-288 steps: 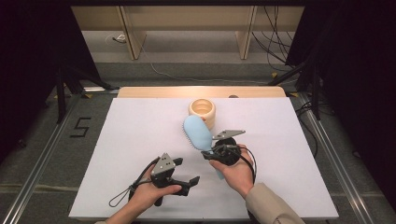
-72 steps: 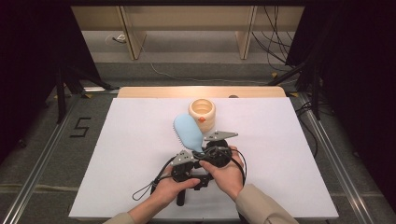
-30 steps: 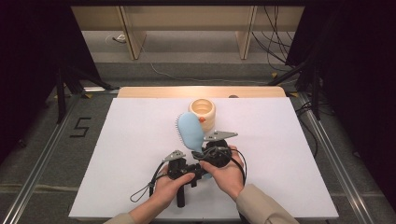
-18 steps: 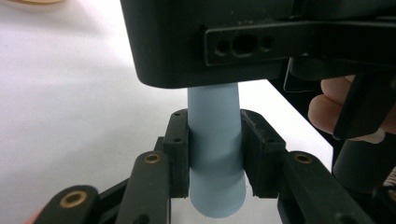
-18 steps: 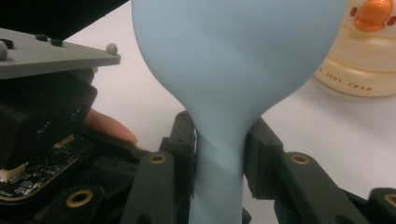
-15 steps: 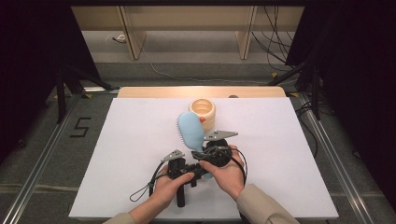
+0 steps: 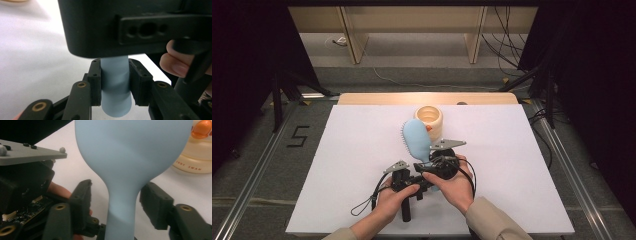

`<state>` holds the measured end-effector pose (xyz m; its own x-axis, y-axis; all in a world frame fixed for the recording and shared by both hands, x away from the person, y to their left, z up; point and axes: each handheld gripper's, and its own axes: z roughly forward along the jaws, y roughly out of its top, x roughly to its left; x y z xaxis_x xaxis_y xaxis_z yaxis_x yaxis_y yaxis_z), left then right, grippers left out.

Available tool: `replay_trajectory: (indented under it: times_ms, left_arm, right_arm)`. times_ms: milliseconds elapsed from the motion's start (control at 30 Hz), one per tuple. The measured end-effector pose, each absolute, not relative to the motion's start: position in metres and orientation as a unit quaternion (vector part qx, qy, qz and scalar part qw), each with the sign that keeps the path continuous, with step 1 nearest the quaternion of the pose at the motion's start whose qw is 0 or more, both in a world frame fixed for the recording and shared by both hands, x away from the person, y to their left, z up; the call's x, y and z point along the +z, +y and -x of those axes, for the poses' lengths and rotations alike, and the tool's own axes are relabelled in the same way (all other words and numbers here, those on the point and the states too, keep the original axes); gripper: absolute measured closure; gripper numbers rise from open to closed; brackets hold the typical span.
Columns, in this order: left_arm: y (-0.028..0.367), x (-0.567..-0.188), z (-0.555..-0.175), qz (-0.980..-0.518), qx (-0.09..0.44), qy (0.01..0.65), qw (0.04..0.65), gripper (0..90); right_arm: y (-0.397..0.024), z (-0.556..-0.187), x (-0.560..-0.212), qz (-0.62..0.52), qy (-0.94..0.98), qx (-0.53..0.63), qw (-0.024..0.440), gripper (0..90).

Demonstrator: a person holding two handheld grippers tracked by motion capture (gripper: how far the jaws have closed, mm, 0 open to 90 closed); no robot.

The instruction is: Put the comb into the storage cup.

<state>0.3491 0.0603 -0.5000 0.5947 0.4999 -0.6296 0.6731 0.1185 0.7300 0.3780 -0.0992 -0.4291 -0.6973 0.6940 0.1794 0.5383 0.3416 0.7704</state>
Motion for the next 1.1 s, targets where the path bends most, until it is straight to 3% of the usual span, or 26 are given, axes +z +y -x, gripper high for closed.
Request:
replay_trajectory:
  times_ms: [400,1100]
  left_arm:
    - [0.061,-0.500,-0.349,-0.660,-0.069,0.443,0.603,65.1]
    - [0.062,-0.501,-0.350,-0.660,-0.067,0.446,0.600,65.1]
  right_arm:
    - [-0.105,-0.380,-0.428,-0.379,0.804,0.450,0.087,19.3]
    - [-0.117,-0.377,-0.419,-0.375,0.799,0.459,0.099,16.8]
